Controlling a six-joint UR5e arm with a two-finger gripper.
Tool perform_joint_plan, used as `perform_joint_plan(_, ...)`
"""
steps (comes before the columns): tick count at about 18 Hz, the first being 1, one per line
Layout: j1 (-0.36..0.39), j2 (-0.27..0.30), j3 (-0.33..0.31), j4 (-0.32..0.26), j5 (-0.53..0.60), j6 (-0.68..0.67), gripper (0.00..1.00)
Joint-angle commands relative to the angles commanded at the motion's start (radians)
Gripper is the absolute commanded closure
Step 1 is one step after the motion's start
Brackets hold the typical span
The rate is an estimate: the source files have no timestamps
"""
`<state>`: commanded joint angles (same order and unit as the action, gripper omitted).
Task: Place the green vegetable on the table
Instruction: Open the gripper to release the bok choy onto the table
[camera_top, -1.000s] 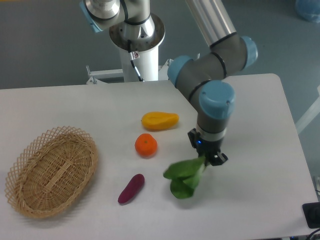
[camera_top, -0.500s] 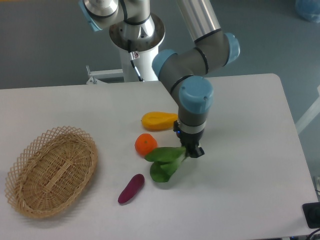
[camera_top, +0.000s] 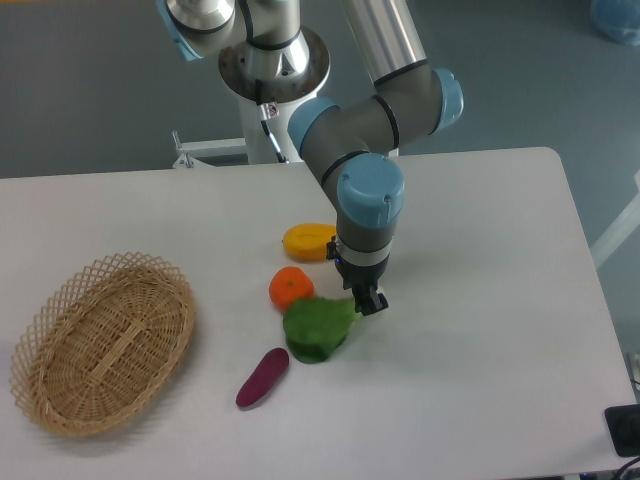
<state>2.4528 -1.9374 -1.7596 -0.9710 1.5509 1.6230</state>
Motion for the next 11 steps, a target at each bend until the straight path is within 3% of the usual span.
perform_joint_plan(4, 0.035, -0.011, 0.081, -0.008, 0.005, 0.011, 0.0)
perform_joint_plan(11, 0.083, -0.116, 0.316, -0.066, -0.005, -0.003, 0.0)
